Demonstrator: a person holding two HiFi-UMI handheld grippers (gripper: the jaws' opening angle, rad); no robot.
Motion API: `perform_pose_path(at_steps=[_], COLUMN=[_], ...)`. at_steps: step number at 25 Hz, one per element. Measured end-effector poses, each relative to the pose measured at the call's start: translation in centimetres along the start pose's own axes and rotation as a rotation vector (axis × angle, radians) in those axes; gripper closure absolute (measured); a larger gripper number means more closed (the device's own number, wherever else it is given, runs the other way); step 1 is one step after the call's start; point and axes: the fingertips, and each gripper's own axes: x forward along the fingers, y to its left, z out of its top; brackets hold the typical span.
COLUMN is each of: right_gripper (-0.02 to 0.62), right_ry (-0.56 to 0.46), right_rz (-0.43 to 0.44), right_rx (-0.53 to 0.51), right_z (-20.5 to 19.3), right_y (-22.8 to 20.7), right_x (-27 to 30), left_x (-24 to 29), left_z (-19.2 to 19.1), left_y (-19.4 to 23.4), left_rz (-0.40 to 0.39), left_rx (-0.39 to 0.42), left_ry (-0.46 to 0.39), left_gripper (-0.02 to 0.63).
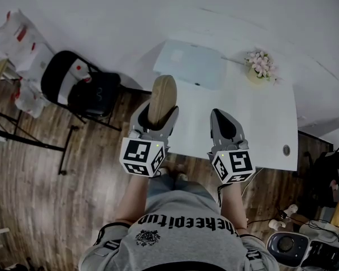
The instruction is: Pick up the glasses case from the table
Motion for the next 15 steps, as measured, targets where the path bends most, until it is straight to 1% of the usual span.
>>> perform_pose_path(at_steps=[9,15], right_gripper=[0.594,0.592], right_ry=[-0.018,-0.016], right_rz=[0.004,0.017], right_rx=[-0.006,-0.025], right_z=[0.7,1.0], right_y=[0.6,1.3], right_x=[-0.7,-0.4], left_x=[-1.2,-1.7], left_z=[1.5,2.0], left_y=[-0.2,0.1], left_rz=[0.009,0.017], left_rx=[0.019,0.029], left_ry=[-0.058,-0.074], left_gripper=[0.314,0.314])
